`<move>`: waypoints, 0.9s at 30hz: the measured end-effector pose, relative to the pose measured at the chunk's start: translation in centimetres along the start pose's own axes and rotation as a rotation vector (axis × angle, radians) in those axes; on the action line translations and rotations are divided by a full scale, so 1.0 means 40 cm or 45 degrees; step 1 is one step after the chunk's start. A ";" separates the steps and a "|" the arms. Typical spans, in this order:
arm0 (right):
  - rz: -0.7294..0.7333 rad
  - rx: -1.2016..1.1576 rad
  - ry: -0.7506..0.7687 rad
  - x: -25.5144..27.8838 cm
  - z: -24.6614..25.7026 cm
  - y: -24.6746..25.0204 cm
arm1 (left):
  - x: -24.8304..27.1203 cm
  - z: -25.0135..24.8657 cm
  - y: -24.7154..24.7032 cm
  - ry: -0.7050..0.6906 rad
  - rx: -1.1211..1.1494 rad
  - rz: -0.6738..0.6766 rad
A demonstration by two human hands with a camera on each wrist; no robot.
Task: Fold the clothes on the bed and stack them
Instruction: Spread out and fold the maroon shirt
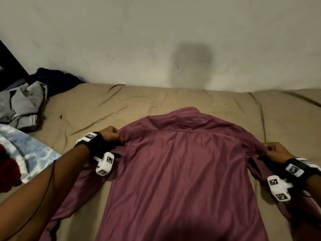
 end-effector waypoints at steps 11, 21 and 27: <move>-0.553 0.689 -0.044 0.017 0.074 0.003 | -0.014 0.041 0.074 -0.167 0.002 -0.625; 0.108 0.235 1.221 0.476 0.603 -0.621 | 0.482 0.460 0.130 0.468 -0.511 -0.319; 0.296 0.831 1.087 0.589 0.746 -0.834 | 0.605 0.584 0.100 0.481 -0.361 -0.258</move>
Point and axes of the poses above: each hand's wrist, its own x-axis away from the middle knuckle, its own y-axis out of the back of the hand, z = x × y, the point moved 1 cm from there along -x, towards the middle knuckle, and after that the axes turned 8 degrees about x, right-handed, at the moved point
